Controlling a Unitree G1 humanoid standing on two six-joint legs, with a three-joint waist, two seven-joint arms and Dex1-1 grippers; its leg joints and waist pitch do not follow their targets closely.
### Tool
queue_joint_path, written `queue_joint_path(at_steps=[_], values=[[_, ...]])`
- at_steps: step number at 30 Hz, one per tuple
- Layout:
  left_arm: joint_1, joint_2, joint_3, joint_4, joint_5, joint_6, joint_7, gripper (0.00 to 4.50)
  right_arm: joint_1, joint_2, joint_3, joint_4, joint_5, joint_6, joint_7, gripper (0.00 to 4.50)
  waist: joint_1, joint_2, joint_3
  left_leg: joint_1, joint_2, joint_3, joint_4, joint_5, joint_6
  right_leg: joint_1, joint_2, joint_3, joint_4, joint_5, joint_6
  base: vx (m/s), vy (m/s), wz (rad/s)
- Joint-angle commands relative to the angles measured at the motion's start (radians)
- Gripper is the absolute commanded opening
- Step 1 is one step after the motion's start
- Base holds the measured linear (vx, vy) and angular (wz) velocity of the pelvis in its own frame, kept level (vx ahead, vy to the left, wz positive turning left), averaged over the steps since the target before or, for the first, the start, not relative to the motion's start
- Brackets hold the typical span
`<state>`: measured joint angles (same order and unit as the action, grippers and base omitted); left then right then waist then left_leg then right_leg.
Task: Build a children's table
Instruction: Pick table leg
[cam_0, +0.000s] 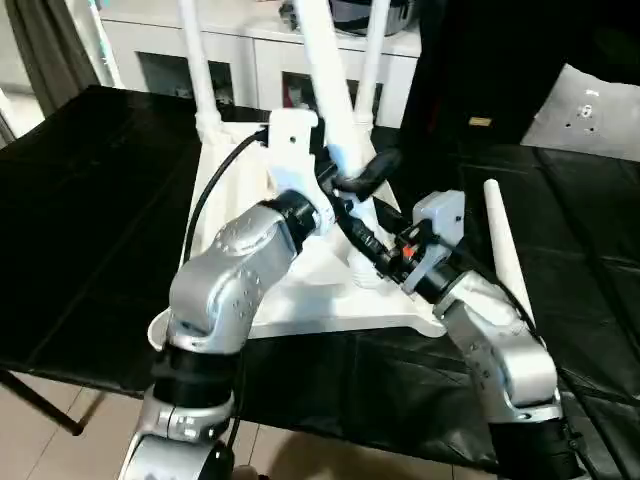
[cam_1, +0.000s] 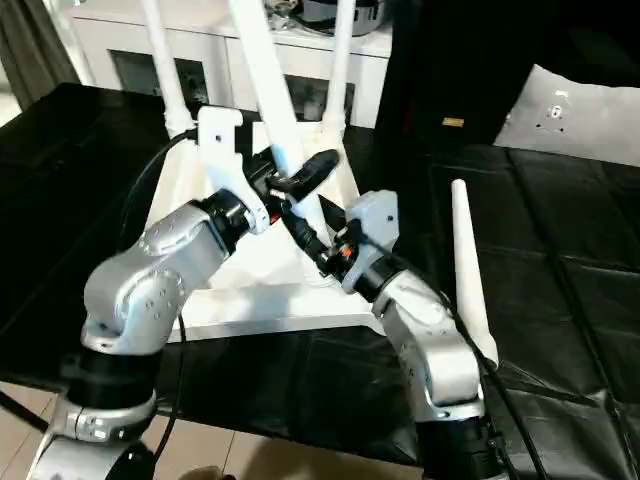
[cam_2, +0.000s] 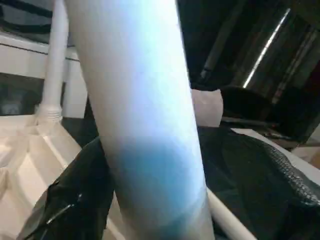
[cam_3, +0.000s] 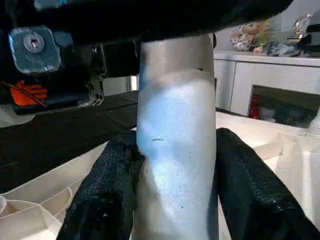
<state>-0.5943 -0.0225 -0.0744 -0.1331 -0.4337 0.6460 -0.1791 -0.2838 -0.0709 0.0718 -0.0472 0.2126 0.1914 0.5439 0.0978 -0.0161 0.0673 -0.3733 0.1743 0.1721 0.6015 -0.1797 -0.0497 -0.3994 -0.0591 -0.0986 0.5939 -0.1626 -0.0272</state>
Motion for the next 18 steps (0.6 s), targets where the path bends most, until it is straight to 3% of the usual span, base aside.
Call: queue_joint_path(at_steps=[1, 3, 18], values=[[-0.001, -0.026, -0.037, -0.014, 0.005, -0.018, 0.005, 3.21, -0.006, 0.006, 0.014, 0.017, -0.021, -0.027, -0.002, 1.87, -0.004, 0.001, -0.073, 0.01, 0.055, -0.024, -0.069, -0.213, 0.016, 0.052, -0.091, 0.056, -0.091, -0.376, -0.064, 0.0, 0.0, 0.0], [0.002, -0.031, -0.041, -0.016, 0.019, -0.037, 0.013, 2.96, -0.01, 0.01, 0.011, 0.024, -0.023, -0.039, -0.01, 1.87, -0.007, -0.003, -0.073, 0.008, 0.054, -0.024, -0.068, -0.211, 0.02, 0.054, -0.091, 0.057, -0.09, -0.372, -0.065, 0.0, 0.0, 0.0], [0.012, -0.032, -0.042, -0.011, 0.062, -0.068, 0.011, 1.95, -0.029, 0.011, 0.023, 0.072, -0.025, -0.092, -0.013, 1.87, -0.012, -0.003, -0.074, 0.008, 0.055, -0.022, -0.067, -0.202, 0.033, 0.053, -0.09, 0.058, -0.086, -0.352, -0.08, 0.0, 0.0, 0.0]])
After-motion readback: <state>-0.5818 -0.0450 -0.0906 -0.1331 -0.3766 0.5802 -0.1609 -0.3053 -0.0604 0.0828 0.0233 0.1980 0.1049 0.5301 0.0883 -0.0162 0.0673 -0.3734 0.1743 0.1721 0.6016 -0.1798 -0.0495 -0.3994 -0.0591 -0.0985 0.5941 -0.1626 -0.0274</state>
